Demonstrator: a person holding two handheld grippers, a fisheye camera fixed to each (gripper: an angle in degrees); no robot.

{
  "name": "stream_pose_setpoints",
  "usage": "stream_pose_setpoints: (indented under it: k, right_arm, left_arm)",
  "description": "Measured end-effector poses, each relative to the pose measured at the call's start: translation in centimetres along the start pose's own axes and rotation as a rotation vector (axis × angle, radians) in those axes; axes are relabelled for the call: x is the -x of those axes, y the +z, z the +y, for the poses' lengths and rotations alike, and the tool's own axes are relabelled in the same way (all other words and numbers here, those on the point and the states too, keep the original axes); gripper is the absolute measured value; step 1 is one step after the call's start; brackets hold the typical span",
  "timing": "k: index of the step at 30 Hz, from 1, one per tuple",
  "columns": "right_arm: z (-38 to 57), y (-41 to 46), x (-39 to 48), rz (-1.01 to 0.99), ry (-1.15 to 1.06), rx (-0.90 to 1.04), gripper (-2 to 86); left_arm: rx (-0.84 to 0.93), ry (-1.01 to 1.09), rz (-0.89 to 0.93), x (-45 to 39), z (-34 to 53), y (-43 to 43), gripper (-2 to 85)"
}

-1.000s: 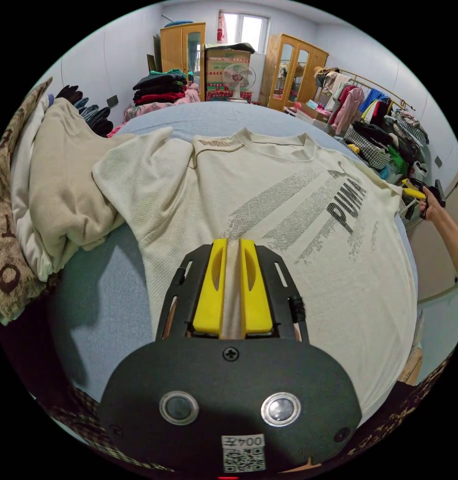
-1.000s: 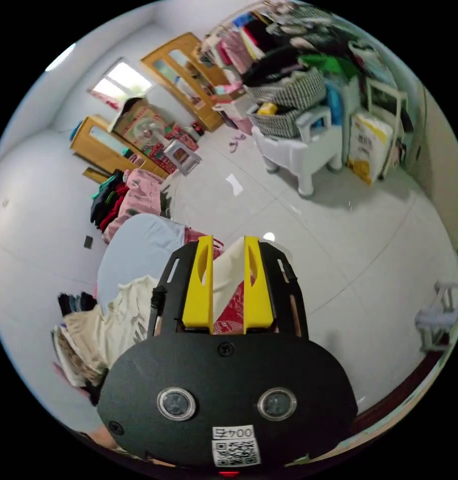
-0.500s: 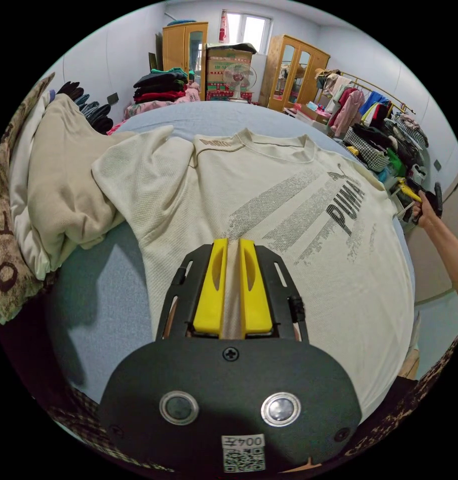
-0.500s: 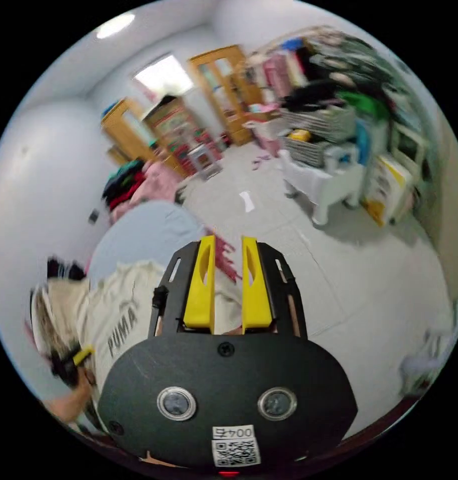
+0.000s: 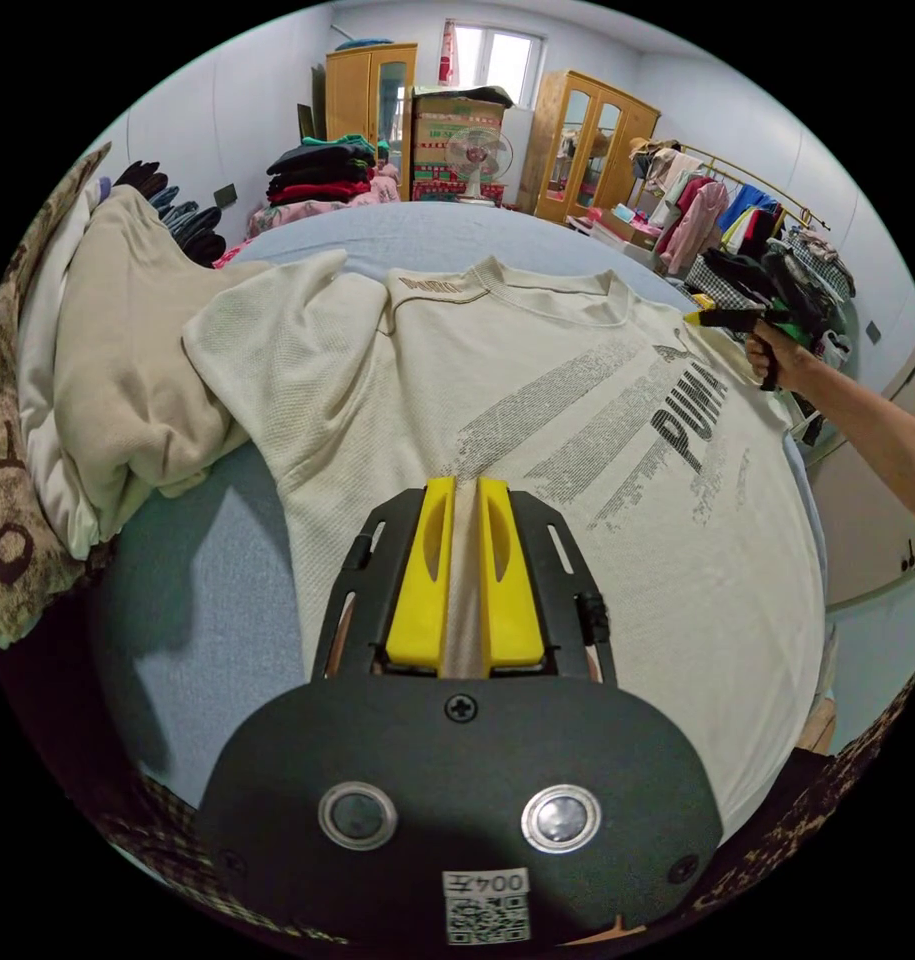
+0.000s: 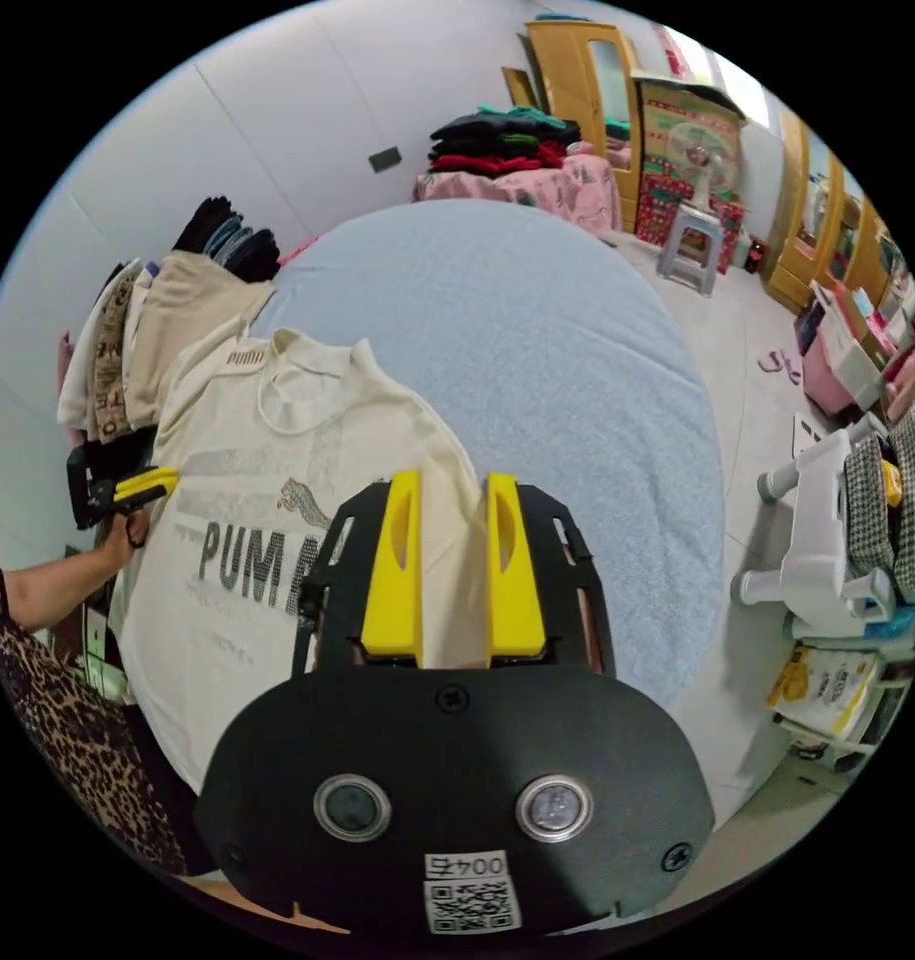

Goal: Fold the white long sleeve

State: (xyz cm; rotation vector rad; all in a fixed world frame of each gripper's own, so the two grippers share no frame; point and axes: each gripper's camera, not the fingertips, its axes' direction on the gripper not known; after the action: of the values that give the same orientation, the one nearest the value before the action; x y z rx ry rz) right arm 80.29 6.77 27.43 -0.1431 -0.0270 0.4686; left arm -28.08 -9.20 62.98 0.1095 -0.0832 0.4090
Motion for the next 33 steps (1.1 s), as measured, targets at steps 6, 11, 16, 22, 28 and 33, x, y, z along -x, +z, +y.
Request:
stream_pose_setpoints:
  k: [6, 11, 16, 22, 28, 33]
  right_arm:
    - [-0.6, 1.5, 2.9, 0.201, 0.045, 0.023, 1.7]
    - [-0.2, 0.8, 2.6, 0.117, 0.234, -0.052, 7.5]
    - [-1.9, 0.7, 9.3, 0.206, 0.139, -0.177, 7.0]
    - [-6.1, 6.5, 17.9, 0.150, -0.114, -0.065, 8.6]
    - [-5.6, 7.2, 19.5, 0.123, -0.033, -0.038, 13.9]
    - [0.9, 3.9, 26.0, 0.082, -0.012, -0.085, 16.3]
  left_arm:
    - [0.000, 0.002, -0.003, 0.0, -0.2, 0.1, 1.3]
    - [0.000, 0.001, -0.003, 0.1, -0.3, 0.2, 1.4]
    - [0.000, 0.005, -0.012, 0.1, -0.6, 0.3, 1.4]
    - [0.000, 0.007, -0.017, 0.2, -0.9, 0.5, 1.5]
    - [0.001, 0.006, -0.016, 0.5, -1.3, 0.7, 1.6]
    - [0.001, 0.006, -0.018, 0.7, -1.8, 0.9, 1.7]
